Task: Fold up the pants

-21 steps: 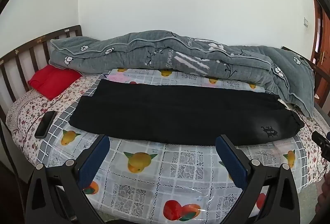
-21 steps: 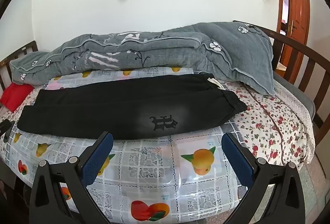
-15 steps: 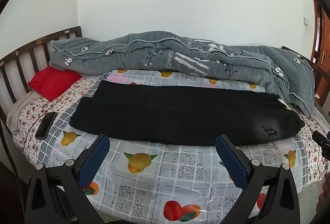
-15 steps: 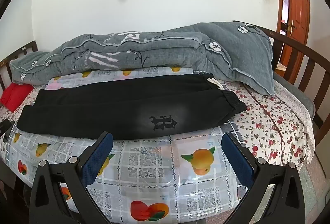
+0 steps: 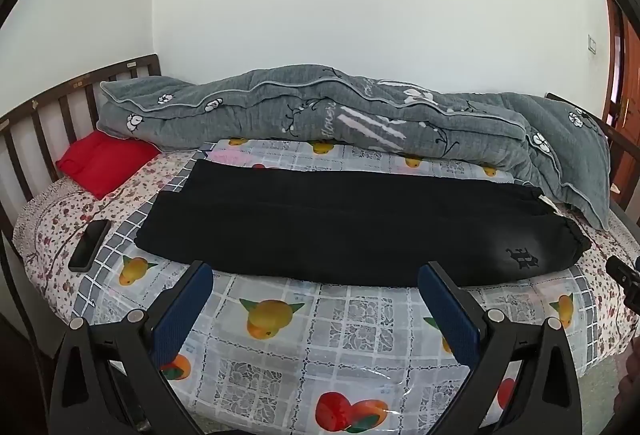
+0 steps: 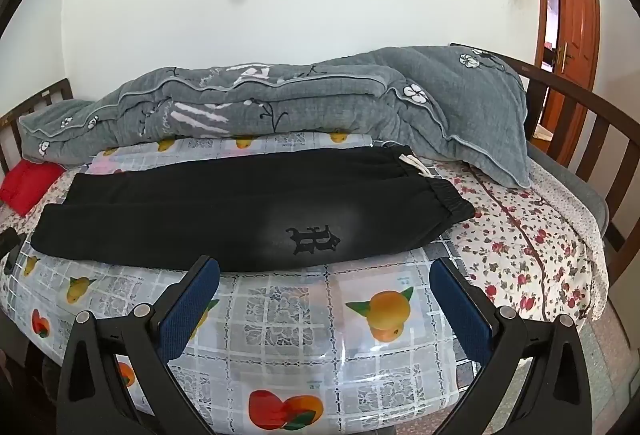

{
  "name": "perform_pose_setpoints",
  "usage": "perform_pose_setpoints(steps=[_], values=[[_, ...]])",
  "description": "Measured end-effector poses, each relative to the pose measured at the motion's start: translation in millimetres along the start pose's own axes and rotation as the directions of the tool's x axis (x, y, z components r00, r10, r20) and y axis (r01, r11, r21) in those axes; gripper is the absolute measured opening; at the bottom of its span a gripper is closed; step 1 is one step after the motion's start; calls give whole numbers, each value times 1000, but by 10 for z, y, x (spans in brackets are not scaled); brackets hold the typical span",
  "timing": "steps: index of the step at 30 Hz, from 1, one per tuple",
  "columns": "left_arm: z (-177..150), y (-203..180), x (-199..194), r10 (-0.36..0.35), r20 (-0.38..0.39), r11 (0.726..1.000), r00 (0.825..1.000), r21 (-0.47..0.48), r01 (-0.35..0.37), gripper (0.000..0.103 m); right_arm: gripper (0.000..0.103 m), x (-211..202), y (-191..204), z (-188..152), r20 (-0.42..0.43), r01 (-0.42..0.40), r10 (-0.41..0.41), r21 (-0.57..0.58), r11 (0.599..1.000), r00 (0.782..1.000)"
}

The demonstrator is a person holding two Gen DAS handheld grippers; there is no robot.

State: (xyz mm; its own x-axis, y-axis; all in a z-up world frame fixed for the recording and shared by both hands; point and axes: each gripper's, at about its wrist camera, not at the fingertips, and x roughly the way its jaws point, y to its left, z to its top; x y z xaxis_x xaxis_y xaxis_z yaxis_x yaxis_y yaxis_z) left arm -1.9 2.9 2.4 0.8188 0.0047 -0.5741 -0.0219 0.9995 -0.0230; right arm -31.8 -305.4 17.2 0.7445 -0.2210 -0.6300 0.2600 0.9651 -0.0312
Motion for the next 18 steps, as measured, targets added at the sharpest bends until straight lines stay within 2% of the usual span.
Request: perform_pose_setpoints(steps=[18], values=[[12,-40,-23,6,10,1000,1000,11,-6,103,103,-1,11,1,8,4,-4,-5,1000,1000]])
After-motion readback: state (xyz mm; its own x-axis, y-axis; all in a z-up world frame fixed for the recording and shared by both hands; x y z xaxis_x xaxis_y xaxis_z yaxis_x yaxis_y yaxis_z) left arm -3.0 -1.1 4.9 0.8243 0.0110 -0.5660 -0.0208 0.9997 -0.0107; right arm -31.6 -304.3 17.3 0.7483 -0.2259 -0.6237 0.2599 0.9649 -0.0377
